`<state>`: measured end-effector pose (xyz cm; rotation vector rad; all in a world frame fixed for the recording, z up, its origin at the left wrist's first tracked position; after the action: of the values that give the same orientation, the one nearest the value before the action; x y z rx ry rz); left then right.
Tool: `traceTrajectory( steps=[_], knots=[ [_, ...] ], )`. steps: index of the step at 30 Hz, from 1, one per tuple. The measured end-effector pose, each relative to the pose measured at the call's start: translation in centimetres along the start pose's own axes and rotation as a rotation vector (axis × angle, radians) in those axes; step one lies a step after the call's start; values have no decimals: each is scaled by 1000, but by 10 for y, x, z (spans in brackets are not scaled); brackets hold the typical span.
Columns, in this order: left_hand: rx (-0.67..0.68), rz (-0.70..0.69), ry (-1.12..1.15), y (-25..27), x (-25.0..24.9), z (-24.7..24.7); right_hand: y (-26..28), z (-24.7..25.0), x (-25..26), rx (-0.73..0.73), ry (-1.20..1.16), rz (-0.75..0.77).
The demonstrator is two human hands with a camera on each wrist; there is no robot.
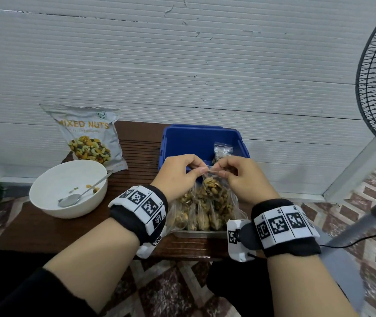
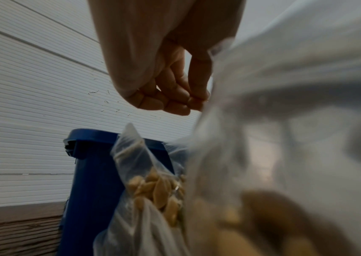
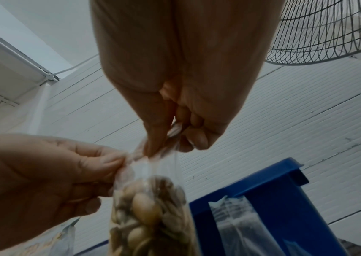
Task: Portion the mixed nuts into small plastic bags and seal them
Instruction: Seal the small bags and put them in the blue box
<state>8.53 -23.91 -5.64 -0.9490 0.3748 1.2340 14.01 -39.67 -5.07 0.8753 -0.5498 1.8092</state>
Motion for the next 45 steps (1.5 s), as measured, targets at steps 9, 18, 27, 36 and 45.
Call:
traceTrajectory(
  steps=[9, 18, 27, 36, 45],
  knots=[
    [-34, 22, 145, 1, 8, 14, 11, 21, 16, -20, 54, -20],
    [-287, 208, 44, -21, 68, 50, -26, 82, 63, -147, 376, 0],
    [-101, 235, -81, -43, 117, 33, -117, 66, 58, 206, 947, -75],
    [-70, 180, -76, -46, 134, 28, -176, 14, 22, 531, 1191, -110],
    [-109, 187, -13, -44, 139, 24, -201, -13, 7, 494, 1413, -97]
  ],
)
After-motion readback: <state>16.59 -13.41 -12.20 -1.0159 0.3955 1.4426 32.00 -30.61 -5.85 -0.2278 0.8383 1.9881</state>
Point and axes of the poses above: each hand's wrist, its own y-axis away from the middle knuckle, its own z-axis out of the back of the hand, x = y × z, the point moved 2 cm from there along -y, towards the middle knuckle, and after that the axes turned 14 degrees about -z, right-handed, at the moved point
